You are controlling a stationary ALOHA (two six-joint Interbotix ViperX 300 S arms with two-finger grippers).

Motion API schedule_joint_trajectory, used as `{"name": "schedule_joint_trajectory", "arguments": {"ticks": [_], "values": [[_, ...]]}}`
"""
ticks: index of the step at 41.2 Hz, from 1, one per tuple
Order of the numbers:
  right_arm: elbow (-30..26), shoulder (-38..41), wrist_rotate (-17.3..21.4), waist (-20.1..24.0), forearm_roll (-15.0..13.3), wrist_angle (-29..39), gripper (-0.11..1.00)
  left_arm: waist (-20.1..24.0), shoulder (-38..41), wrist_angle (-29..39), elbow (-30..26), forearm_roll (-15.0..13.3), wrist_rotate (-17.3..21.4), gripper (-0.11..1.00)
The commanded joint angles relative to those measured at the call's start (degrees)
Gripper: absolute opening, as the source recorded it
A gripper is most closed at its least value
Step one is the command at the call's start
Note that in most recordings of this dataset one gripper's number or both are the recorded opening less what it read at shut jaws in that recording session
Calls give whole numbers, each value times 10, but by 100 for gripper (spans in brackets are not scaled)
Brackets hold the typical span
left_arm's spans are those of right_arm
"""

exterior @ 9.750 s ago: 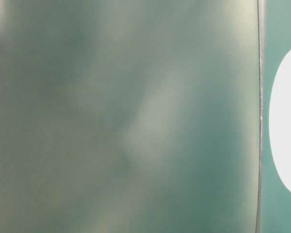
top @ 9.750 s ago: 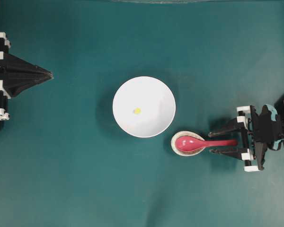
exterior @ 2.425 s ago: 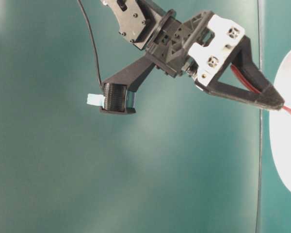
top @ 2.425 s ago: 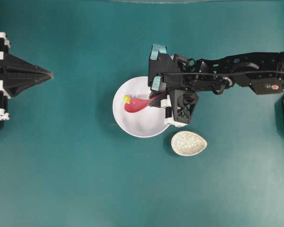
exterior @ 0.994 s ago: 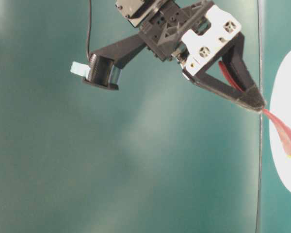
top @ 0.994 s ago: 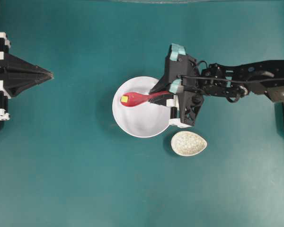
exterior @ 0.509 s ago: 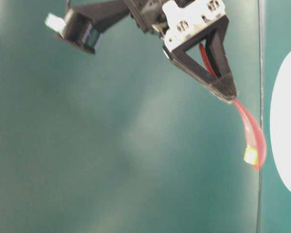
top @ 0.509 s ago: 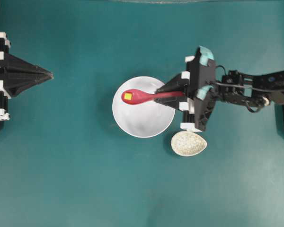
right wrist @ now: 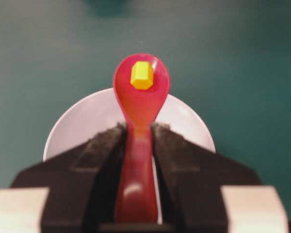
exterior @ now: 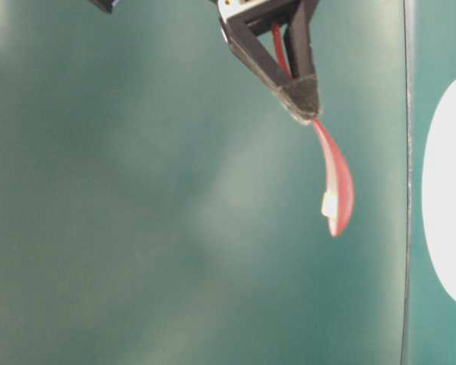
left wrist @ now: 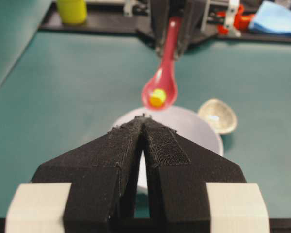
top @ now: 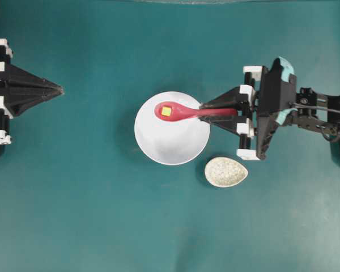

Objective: Scoop the yellow hexagonal prism block from the bowl with a spoon using the right arm.

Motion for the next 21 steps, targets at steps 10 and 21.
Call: {"name": "schedule_joint_trajectory", "arguments": {"ticks": [10,21], "values": [[-5,-37,17,3,-1,-6,25,2,2,-3,-11,1,-1,3],[-3,-52,18,3,-1,-6,25,2,2,-4,-11,1,0,3]]}}
